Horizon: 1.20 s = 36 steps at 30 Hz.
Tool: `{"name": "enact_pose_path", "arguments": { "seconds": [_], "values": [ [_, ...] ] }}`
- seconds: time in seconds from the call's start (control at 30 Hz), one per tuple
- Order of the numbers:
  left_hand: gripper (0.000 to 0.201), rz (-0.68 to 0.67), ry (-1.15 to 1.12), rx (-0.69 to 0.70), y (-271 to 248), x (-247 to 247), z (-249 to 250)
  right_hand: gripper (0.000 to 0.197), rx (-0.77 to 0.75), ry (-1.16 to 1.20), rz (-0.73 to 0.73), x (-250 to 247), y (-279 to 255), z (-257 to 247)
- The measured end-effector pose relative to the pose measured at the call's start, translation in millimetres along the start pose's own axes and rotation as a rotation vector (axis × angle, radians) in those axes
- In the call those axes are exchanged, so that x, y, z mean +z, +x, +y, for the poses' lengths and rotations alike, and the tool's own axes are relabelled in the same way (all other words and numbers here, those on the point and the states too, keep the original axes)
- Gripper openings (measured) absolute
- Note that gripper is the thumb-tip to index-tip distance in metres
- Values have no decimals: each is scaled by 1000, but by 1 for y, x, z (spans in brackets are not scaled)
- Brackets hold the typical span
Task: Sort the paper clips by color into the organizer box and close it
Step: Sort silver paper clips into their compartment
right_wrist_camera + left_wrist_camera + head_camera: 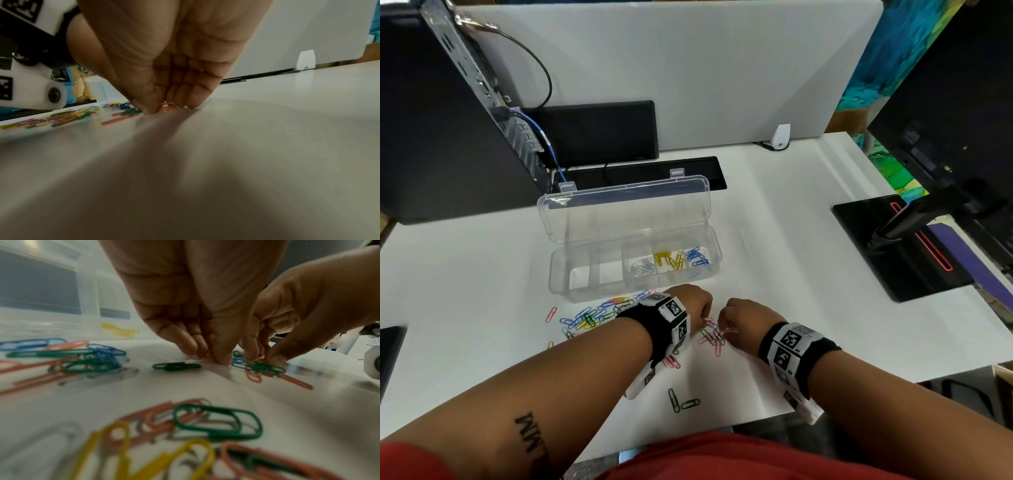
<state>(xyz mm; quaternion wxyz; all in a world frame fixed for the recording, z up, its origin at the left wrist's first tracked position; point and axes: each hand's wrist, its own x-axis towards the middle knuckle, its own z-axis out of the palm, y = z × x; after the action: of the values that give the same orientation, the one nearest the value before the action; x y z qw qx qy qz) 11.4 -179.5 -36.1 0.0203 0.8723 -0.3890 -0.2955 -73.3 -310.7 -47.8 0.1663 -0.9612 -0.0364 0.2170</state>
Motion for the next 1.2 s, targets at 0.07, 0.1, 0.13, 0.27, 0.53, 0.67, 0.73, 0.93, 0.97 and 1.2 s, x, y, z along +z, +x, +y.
{"name": "enact_pose_path", "arguments": {
  "seconds": [0.07, 0.1, 0.13, 0.27, 0.53, 0.67, 0.73, 0.93, 0.97, 1.2],
  "values": [
    [22, -13, 17, 14, -1, -1, 0, 21, 27, 8, -8, 0, 2, -1],
    [22, -20, 17, 18, -1, 0, 0, 20, 44, 13, -20, -1, 3, -1],
    [23, -27, 15, 19, -2, 0, 0, 20, 60, 12, -35, -2, 3, -1],
    [24, -38, -2, 8, -4, 0, -2, 17, 82, -34, -81, -4, 6, -2],
    [15, -14, -89, 41, -11, 1, -8, 16, 64, -92, -75, -4, 5, -6],
    [7, 30, -217, 34, -13, -1, -15, 12, 105, -17, -62, -9, 5, -2],
    [19, 52, -298, -22, -13, -2, -18, 17, 140, 33, -69, -10, 6, 2],
    [25, 55, -618, -164, -19, -15, -29, 23, 289, 437, 36, -20, 7, 11],
    [22, 31, -742, -201, -20, -17, -30, 21, 325, 627, 50, -21, 7, 12],
    [31, -153, -1478, -370, -32, -31, -27, 30, 496, 1401, -23, -31, 11, 6]
  ]
}}
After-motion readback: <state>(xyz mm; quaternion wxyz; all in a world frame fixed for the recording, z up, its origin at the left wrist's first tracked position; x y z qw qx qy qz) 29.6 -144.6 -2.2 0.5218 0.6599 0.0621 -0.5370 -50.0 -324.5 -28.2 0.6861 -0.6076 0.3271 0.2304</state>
